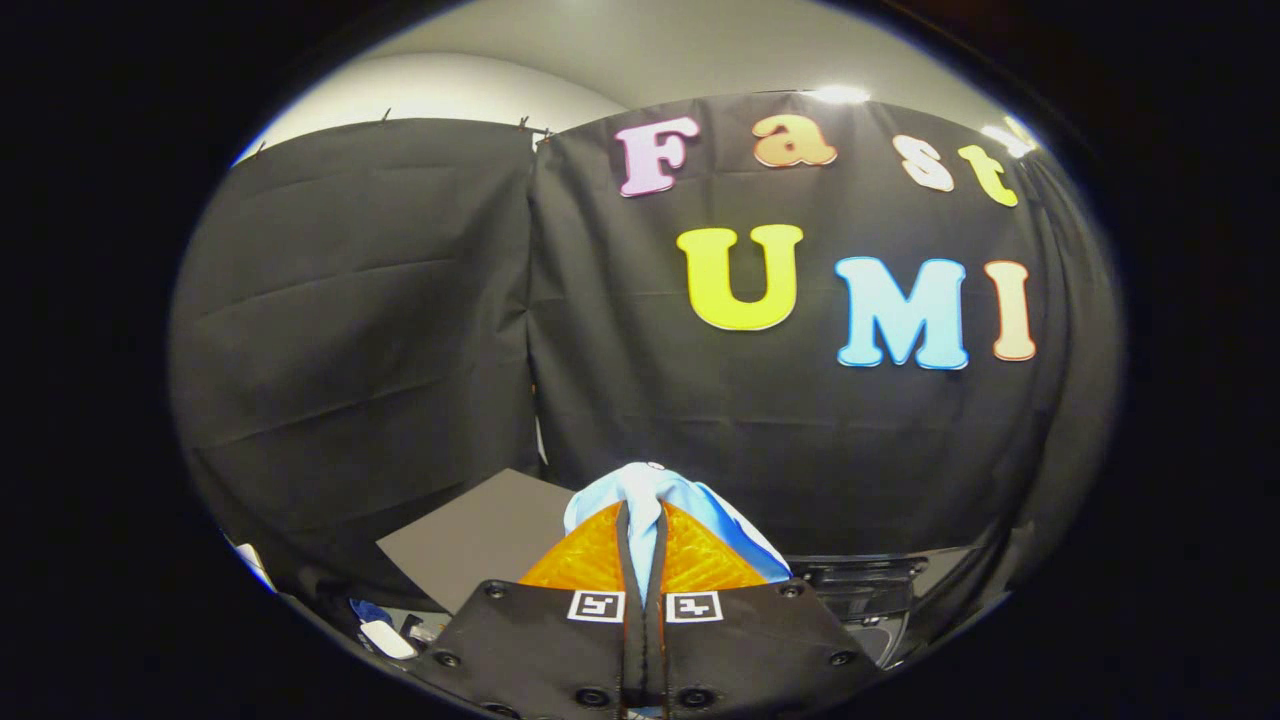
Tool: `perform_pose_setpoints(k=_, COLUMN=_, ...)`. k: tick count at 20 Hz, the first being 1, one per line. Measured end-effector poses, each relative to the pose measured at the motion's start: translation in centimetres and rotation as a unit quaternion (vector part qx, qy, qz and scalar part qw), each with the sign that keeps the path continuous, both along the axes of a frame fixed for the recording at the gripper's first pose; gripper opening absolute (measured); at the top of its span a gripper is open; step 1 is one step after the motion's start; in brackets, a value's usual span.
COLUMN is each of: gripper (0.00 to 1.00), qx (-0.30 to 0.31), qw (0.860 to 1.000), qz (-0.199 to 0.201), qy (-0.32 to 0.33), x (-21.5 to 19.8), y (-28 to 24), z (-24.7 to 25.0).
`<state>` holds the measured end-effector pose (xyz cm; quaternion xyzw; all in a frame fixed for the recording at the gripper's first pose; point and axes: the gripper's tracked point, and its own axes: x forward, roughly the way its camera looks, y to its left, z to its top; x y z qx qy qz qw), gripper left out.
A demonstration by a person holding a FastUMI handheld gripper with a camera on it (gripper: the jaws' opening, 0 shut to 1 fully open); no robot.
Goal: Put the clothes into the washing machine and then close the washing machine lid.
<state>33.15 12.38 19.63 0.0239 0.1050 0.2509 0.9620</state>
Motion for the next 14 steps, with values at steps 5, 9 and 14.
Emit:
perform_pose_setpoints(k=5, gripper=0.01, qx=0.010, qw=0.999, qz=-0.050, qy=0.005, x=0.4, y=-6.9, z=-0.1)
perform_pose_setpoints(k=9, gripper=0.01, qx=0.018, qw=0.996, qz=-0.084, qy=0.011, x=0.3, y=-11.8, z=-0.8)
perform_pose_setpoints(k=14, gripper=0.01, qx=0.032, qw=0.993, qz=-0.109, qy=0.021, x=0.5, y=-15.2, z=-2.5)
